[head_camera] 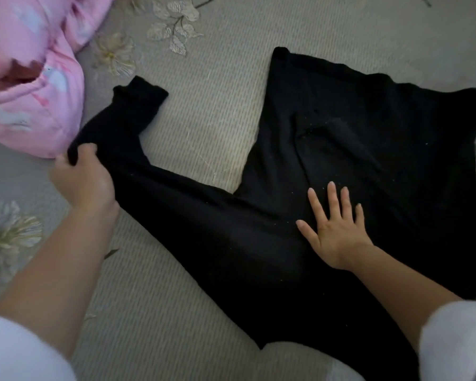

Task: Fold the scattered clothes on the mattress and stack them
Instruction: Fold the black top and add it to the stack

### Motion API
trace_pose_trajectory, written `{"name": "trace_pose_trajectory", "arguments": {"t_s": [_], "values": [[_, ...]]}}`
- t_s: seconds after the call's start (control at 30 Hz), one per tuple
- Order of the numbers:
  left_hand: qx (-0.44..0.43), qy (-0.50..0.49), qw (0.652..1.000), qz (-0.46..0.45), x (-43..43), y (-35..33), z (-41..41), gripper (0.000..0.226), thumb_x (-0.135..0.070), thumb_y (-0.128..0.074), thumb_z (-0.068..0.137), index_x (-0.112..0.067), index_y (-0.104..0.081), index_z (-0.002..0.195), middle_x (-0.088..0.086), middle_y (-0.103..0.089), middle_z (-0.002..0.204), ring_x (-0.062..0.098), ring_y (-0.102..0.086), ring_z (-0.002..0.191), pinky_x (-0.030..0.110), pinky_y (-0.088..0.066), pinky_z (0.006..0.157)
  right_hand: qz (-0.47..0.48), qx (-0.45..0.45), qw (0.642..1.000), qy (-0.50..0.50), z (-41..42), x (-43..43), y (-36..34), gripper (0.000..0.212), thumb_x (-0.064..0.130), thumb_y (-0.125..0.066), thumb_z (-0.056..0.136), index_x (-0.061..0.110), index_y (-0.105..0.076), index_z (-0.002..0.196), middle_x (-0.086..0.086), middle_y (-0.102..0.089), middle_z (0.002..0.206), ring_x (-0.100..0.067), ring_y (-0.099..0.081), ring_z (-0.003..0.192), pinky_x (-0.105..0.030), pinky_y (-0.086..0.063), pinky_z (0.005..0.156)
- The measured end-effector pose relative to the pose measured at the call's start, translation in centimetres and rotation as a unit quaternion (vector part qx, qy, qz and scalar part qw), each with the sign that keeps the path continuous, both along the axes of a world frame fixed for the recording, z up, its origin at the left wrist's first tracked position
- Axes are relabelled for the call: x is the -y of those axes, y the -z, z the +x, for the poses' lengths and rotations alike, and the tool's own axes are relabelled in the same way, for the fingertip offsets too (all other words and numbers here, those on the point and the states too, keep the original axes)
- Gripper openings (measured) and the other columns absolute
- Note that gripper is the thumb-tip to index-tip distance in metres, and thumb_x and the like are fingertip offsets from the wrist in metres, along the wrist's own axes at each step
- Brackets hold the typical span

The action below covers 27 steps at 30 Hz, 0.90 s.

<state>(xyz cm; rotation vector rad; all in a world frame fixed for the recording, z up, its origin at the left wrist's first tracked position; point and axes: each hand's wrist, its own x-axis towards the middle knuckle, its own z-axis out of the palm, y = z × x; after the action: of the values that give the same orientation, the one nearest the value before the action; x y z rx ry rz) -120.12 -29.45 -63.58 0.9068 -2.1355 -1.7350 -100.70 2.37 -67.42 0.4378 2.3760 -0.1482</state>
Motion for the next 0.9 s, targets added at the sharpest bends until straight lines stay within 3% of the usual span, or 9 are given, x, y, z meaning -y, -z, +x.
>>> {"name": "trace_pose_trajectory", "arguments": {"t_s": [0.17,0.27,0.37,0.47,0.53,0.57,0.67,0.77,0.9], "values": [[-0.137,0.157,0.964,-0.165,-6.4,-3.7,3.6,0.015,-0.022,-0.059,0.082,-0.010,-0.057,0.090,-0.007,-0.054,0.081,0.006,-0.049,0.078,0.025,-0.045,0.076,-0.028,0.009,1.000,0.004,-0.4,-0.3,-0.8,0.074,0.067,-0.015,0.092,0.036,0.030,0.142,-0.006,0.037,0.151,-0.030,0.030,0.140,-0.051,0.007,0.117],[-0.200,0.319,0.897,-0.233,-11.4,-5.4,6.8,0.017,-0.013,-0.059,0.079,-0.015,-0.043,0.079,-0.006,-0.041,0.069,0.005,-0.038,0.067,0.016,-0.029,0.060,-0.087,-0.022,0.995,0.036,-0.5,-0.9,-1.6,0.076,0.060,-0.035,0.093,0.038,0.012,0.149,0.000,0.026,0.156,-0.024,0.025,0.143,-0.048,0.004,0.117],[-0.252,0.498,0.787,-0.263,-16.1,-4.8,9.8,0.028,-0.009,-0.061,0.069,-0.020,-0.036,0.076,-0.001,-0.044,0.080,0.015,-0.044,0.084,0.019,-0.034,0.079,-0.184,-0.166,0.959,0.134,1.2,-2.0,-2.0,0.059,0.036,-0.050,0.096,0.028,-0.026,0.149,0.006,-0.012,0.159,-0.017,-0.005,0.147,-0.039,-0.010,0.117],[-0.156,0.682,0.645,-0.307,-19.2,-1.6,14.1,0.024,-0.013,-0.061,0.069,-0.021,-0.044,0.084,0.007,-0.055,0.117,0.029,-0.038,0.128,0.047,-0.031,0.110,-0.178,-0.322,0.891,0.264,4.5,-2.8,-1.8,0.037,0.005,-0.052,0.091,0.013,-0.055,0.127,0.000,-0.051,0.131,-0.020,-0.046,0.126,-0.027,-0.034,0.103],[0.005,0.748,0.577,-0.328,-19.3,0.6,17.7,0.036,-0.017,-0.058,0.079,-0.021,-0.049,0.114,0.003,-0.023,0.155,0.023,-0.004,0.147,0.046,-0.006,0.119,-0.167,-0.341,0.860,0.340,6.4,-3.6,-1.9,0.034,-0.001,-0.049,0.089,0.012,-0.058,0.119,0.002,-0.053,0.116,-0.018,-0.052,0.114,-0.024,-0.037,0.092],[0.047,0.756,0.554,-0.345,-19.0,1.4,19.1,0.049,-0.020,-0.056,0.083,-0.023,-0.041,0.130,0.000,-0.007,0.160,0.021,0.007,0.147,0.044,0.004,0.118,-0.171,-0.341,0.852,0.359,6.9,-4.0,-2.0,0.033,0.000,-0.050,0.090,0.013,-0.057,0.119,0.003,-0.053,0.113,-0.016,-0.052,0.111,-0.025,-0.039,0.090],[0.024,0.717,0.565,-0.407,-16.8,3.0,21.4,0.065,-0.024,-0.053,0.086,-0.027,-0.027,0.146,-0.001,-0.005,0.160,0.020,0.009,0.146,0.045,0.011,0.114,-0.194,-0.364,0.847,0.337,6.5,-4.5,-2.4,0.033,0.003,-0.056,0.088,0.016,-0.055,0.118,0.004,-0.052,0.113,-0.014,-0.052,0.109,-0.029,-0.045,0.089],[0.006,0.662,0.596,-0.454,-14.8,3.0,21.7,0.066,-0.027,-0.065,0.069,-0.025,-0.047,0.132,0.001,-0.040,0.148,0.024,-0.021,0.141,0.052,-0.010,0.114,-0.199,-0.394,0.873,0.207,4.7,-3.7,-2.7,0.042,0.011,-0.065,0.082,0.014,-0.052,0.122,0.005,-0.048,0.116,-0.013,-0.049,0.111,-0.033,-0.045,0.095],[0.044,0.560,0.667,-0.489,-12.8,2.9,21.5,0.067,-0.021,-0.073,0.064,-0.019,-0.053,0.128,0.007,-0.044,0.143,0.030,-0.029,0.135,0.060,-0.021,0.105,-0.116,-0.362,0.924,0.026,2.1,-1.0,-1.9,0.071,0.031,-0.068,0.082,0.019,-0.033,0.142,-0.001,-0.034,0.140,-0.018,-0.032,0.127,-0.034,-0.030,0.103]]}}
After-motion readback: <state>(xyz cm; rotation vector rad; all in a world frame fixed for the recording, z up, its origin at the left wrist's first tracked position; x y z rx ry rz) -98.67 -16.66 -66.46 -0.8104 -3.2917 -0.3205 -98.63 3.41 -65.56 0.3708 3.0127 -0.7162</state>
